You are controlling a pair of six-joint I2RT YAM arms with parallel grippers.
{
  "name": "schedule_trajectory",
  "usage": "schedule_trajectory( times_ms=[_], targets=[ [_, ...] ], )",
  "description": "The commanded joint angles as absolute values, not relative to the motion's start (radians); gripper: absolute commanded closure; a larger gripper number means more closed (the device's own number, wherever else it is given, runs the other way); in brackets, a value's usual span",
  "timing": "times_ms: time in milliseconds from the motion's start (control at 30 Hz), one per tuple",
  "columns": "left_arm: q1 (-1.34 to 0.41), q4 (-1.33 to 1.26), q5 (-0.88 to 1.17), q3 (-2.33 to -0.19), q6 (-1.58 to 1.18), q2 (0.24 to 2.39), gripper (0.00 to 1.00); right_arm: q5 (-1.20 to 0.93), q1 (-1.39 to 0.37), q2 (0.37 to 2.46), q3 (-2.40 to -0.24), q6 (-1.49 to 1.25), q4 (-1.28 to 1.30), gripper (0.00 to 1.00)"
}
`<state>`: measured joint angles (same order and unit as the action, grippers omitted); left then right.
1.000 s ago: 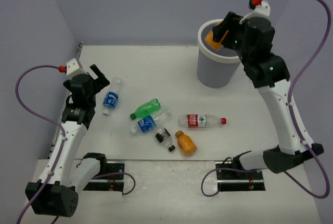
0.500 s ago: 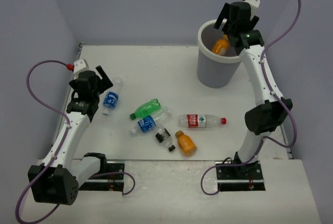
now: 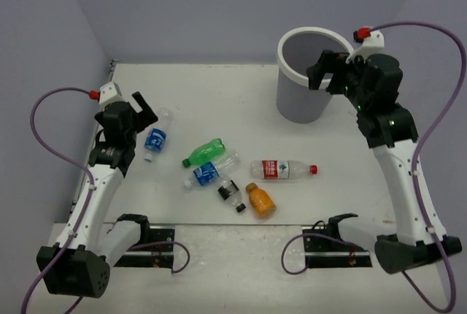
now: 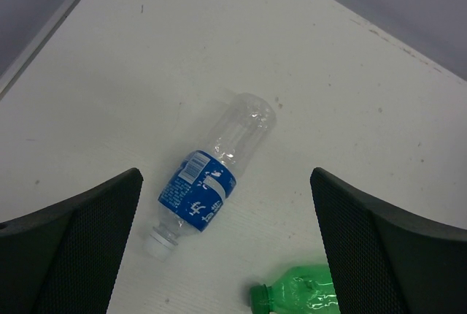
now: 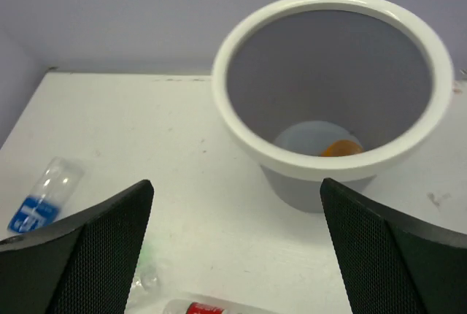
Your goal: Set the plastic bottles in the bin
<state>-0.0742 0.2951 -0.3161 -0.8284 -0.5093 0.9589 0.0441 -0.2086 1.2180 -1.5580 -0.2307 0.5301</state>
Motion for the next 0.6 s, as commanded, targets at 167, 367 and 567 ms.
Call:
schedule_trajectory(
  times_ms=[167, 367, 567],
  targets=[
    [-0.071, 0.307, -0.273, -0.805, -0.537, 0.938, 0.00, -0.209, -0.393, 1.038, -1.195, 0.130, 0.655, 0.01],
    [-0.070, 0.295, -0.259, -0.789, -0.536, 0.961, 0.00, -0.109, -0.490, 1.186, -1.111, 0.152, 0.682, 0.01],
    [-0.071, 0.288, -0.285, -0.773, -0.531, 0.974, 0.00, -0.060, -0.610, 1.288, -0.971, 0.214, 0.690, 0.01]
  ],
)
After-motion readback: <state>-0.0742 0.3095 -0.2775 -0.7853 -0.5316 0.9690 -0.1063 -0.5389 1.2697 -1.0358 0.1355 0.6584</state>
